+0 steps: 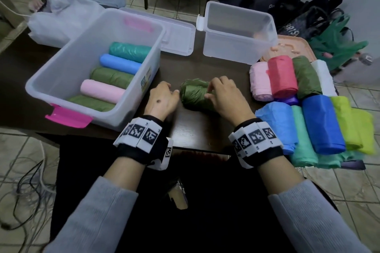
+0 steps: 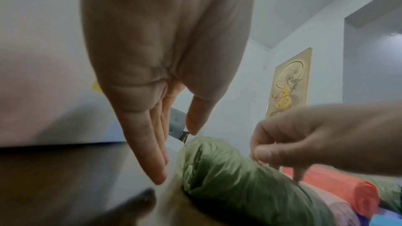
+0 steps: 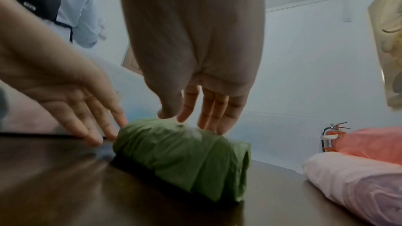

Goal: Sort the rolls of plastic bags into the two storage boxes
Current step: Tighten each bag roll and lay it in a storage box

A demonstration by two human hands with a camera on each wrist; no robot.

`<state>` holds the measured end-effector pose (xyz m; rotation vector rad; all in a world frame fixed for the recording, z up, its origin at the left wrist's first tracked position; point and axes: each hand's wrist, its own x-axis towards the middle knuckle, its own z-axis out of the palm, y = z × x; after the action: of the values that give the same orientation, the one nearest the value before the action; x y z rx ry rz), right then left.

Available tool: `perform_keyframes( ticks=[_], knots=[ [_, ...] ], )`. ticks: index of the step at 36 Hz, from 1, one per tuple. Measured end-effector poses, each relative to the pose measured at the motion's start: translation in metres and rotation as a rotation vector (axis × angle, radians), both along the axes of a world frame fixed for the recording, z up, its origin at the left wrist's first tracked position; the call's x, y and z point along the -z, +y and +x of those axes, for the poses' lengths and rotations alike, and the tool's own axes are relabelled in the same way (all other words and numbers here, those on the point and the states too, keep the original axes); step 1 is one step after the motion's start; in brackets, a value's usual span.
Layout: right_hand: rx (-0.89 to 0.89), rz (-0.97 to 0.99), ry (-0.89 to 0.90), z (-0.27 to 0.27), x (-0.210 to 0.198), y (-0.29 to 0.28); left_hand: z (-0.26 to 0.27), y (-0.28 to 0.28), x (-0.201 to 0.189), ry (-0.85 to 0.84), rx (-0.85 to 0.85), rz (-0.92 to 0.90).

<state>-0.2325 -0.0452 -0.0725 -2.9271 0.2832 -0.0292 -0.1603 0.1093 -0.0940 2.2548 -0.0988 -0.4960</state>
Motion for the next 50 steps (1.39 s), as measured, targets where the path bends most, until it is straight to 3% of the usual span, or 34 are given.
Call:
perform_keyframes(
  ticks=[9,13,20,26,41,44,46,48,50],
  knots=[
    [-0.041,-0.060,0.138,-0.015,-0.002,0.007,0.022,-0.015,-0.008,0.043,0.169,0.062],
    [-0.060,0.022,0.199,-0.024,-0.003,0.013,0.024,-0.023,-0.009,0.091,0.287,0.091],
    [-0.132,0.006,0.299,-0.033,-0.003,0.020,0.017,-0.039,-0.011,0.064,0.381,0.261],
    [-0.162,0.137,0.347,-0.040,0.000,0.025,0.014,-0.045,-0.016,0.102,0.389,0.030],
    [-0.187,0.226,0.437,-0.040,-0.004,0.029,0.025,-0.056,-0.068,0.070,0.138,-0.451],
    [-0.199,0.179,0.480,-0.038,-0.002,0.031,0.029,-0.062,-0.075,-0.103,0.043,-0.477],
    [-0.203,0.155,0.499,-0.038,-0.001,0.032,0.028,-0.063,-0.079,-0.365,0.028,-0.342],
    [-0.195,0.157,0.507,-0.037,0.001,0.032,0.024,-0.064,-0.079,-0.581,0.161,-0.163],
    [-0.189,0.151,0.506,-0.037,0.001,0.032,0.018,-0.064,-0.072,-0.530,0.401,0.003]
  ],
)
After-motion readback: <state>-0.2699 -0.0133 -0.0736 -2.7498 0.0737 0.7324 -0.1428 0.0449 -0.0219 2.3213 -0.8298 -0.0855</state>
